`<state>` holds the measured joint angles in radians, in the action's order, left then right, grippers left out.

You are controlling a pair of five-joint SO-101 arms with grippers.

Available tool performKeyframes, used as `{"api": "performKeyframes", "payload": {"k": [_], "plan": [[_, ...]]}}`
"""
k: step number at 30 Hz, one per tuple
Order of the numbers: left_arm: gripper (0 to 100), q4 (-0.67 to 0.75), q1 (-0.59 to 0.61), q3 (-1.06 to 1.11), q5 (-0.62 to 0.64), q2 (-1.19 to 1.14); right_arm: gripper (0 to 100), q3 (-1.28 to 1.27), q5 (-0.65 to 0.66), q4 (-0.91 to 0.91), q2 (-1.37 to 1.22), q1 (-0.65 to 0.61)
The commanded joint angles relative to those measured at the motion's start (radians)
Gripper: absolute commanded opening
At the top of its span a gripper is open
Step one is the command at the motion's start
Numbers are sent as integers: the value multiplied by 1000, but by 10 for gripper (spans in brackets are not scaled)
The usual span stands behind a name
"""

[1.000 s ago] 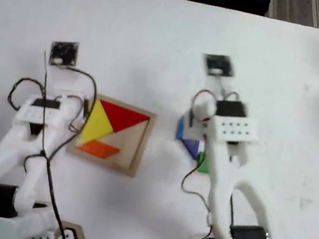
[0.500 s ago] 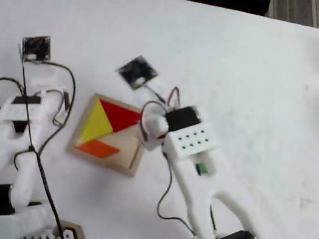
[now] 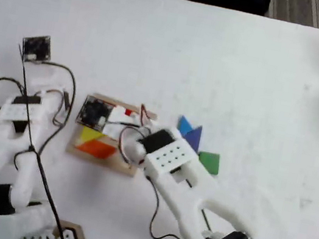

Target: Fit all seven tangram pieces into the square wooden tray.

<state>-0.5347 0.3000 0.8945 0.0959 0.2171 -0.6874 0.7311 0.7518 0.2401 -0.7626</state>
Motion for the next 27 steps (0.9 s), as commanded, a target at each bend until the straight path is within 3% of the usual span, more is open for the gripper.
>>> {"api": "performKeyframes", "payload": {"k": [1, 10, 20, 27], "plan": [[79, 20, 10, -44, 3, 4, 18, 5, 17, -73, -15, -12], [79, 20, 10, -46, 3, 4, 26, 64, 17, -189, -236, -28], [79, 20, 8, -44, 3, 4, 310, 98, -57, -147, -237, -45], [79, 20, 8, -44, 3, 4, 253, 147, -60, -33, -219, -71]]}}
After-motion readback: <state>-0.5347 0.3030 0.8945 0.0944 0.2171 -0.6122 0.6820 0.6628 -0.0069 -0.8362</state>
